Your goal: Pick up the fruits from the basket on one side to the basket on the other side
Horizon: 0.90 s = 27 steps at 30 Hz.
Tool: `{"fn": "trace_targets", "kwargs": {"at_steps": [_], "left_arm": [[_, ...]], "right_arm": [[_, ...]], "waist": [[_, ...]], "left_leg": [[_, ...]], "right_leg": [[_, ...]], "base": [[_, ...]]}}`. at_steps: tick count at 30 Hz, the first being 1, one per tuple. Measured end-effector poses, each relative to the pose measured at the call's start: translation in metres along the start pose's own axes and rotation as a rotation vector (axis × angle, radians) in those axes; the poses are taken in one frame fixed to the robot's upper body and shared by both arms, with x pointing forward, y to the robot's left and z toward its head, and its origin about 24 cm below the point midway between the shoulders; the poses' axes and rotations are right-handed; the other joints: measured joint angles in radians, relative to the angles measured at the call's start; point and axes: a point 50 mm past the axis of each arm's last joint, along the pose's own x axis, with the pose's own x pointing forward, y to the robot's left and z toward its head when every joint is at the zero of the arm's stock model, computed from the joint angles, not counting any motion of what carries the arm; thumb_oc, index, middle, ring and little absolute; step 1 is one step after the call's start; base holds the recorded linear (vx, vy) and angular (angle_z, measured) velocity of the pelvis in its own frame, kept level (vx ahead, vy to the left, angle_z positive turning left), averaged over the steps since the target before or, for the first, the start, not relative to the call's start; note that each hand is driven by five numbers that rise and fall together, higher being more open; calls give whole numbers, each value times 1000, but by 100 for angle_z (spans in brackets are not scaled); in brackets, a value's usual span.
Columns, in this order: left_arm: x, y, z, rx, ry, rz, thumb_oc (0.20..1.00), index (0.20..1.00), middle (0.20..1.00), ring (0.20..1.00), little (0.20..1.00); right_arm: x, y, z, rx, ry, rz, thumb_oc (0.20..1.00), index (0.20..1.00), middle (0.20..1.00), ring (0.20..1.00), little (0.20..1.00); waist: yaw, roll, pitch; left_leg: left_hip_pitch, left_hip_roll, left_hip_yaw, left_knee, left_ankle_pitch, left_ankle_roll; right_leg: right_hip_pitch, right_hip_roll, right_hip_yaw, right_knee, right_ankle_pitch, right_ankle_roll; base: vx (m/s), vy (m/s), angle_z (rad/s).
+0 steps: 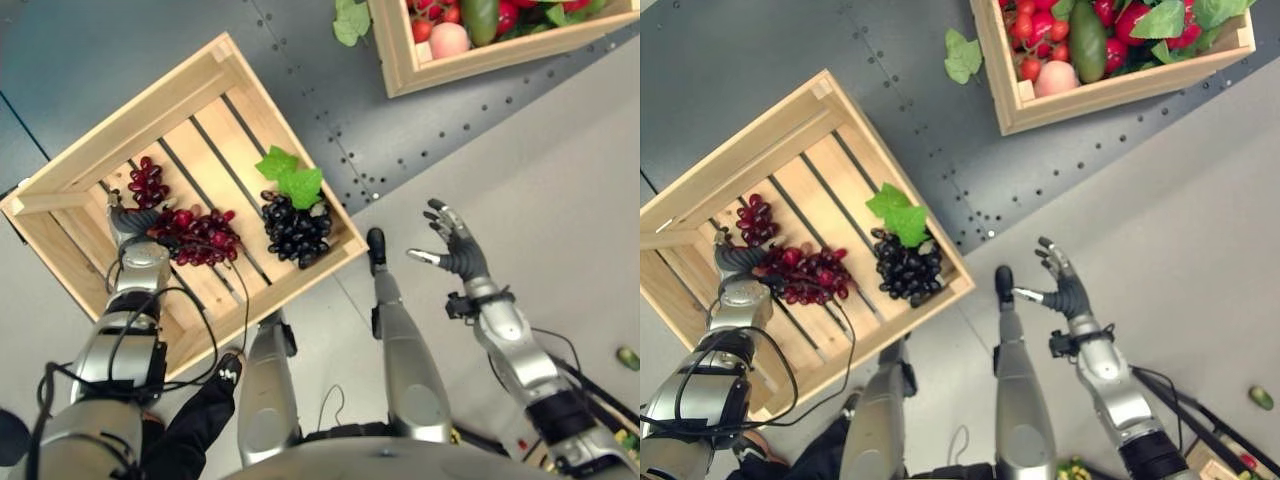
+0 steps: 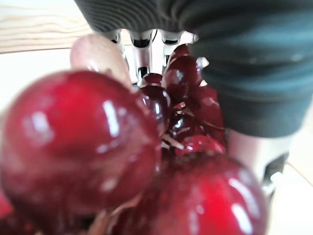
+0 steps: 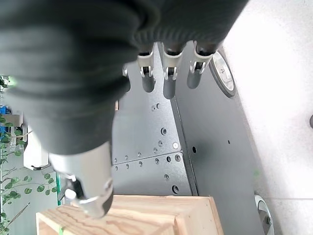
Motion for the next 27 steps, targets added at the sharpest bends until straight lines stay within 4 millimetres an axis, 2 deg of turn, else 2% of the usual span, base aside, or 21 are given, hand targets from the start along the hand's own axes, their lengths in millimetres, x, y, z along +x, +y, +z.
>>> {"fn": "trace_targets", "kwargs": {"at_steps": [2, 4, 5, 6, 8, 9, 10, 11, 13, 16, 23, 27], "left_arm": [[0, 0, 1, -5, -6, 3, 1000, 1000, 1000, 1000, 1000], [0, 0, 0, -3, -6, 3, 639, 639, 639, 639, 639], [0, 0, 0, -2, -6, 3, 492, 492, 492, 492, 492], [0, 1, 0, -2, -5, 6, 479, 479, 479, 479, 479], [0, 1, 0, -3, -5, 11, 504, 504, 504, 504, 504], [0, 1, 0, -3, -5, 13, 576, 576, 576, 576, 576], [0, 1, 0, -2, -5, 13, 570, 570, 570, 570, 570], [0, 2, 0, -2, -6, 16, 366, 366, 366, 366, 366], [0, 1, 2, -3, -10, 20, 200, 200, 200, 200, 200], [0, 0, 3, 2, -17, 22, 200, 200, 200, 200, 200], [-4, -9, 5, 178, -73, 30, 200, 200, 200, 200, 200], [-4, -12, 7, 223, -76, 23, 200, 200, 200, 200, 200]], "right_arm": [[0, 0, 0, 0, -1, 0, 1000, 1000, 1000, 1000, 1000], [0, 0, 0, 1, -2, 0, 1000, 1000, 1000, 1000, 1000], [0, 0, 0, 1, -2, 1, 1000, 1000, 1000, 1000, 1000], [0, 0, 1, 1, -2, 1, 1000, 1000, 1000, 1000, 1000], [0, 0, 1, 1, -3, 1, 1000, 1000, 1000, 1000, 1000], [0, 0, 1, 1, -4, 2, 1000, 1000, 1000, 1000, 1000], [0, 0, 1, 1, -4, 2, 1000, 1000, 1000, 1000, 1000], [0, 0, 1, 2, -5, 2, 1000, 1000, 1000, 1000, 1000], [0, 0, 1, 2, -6, 3, 1000, 1000, 1000, 1000, 1000], [0, 0, 1, 18, -3, -2, 1000, 1000, 1000, 1000, 1000], [0, 0, 2, 18, -6, 0, 1000, 1000, 1000, 1000, 1000], [0, 0, 2, 18, -5, 1, 1000, 1000, 1000, 1000, 1000]], "waist": [[2, 0, 0], [0, 0, 0], [0, 0, 0], [0, 0, 0], [0, 0, 0], [0, 0, 0], [0, 0, 0], [0, 0, 0], [0, -1, -1], [0, -1, -1], [1, -3, -3], [0, -5, -4]], "left_leg": [[-3, 0, 0, -1, 2, 0], [-3, -1, 2, -1, 3, 1], [-3, -2, 4, -2, 3, 1], [-3, -2, 5, -2, 3, 1], [-3, -2, 5, -3, 3, 1], [-3, -2, 5, -3, 3, 1], [-3, -2, 5, -3, 3, 1], [-3, -3, 6, -4, 3, 1], [-4, -3, 7, -5, 3, 2], [-5, -3, 8, -6, 4, 2], [-18, -10, 11, -5, 7, 6], [-18, -18, 15, -5, 9, 10]], "right_leg": [[-4, 0, 1, 0, 2, 0], [-6, 0, 7, 0, 4, 0], [-7, 0, 10, 0, 5, 1], [-8, 0, 10, 0, 5, 1], [-8, 0, 11, 0, 5, 1], [-8, -1, 12, 0, 5, 1], [-8, -1, 12, 0, 5, 1], [-9, -1, 12, 0, 5, 1], [-11, -1, 13, 0, 5, 1], [-12, -1, 14, 0, 5, 1], [-25, -6, 17, 0, 8, 4], [-27, -15, 22, 0, 13, 9]], "base": [[0, 0, 0], [-5, -5, -2], [14, -8, -3], [0, 0, 0], [0, 0, 0], [0, 0, 0], [0, 0, 0], [0, 0, 0], [0, 0, 0], [0, 0, 0], [0, 0, 0], [0, 0, 0]]}}
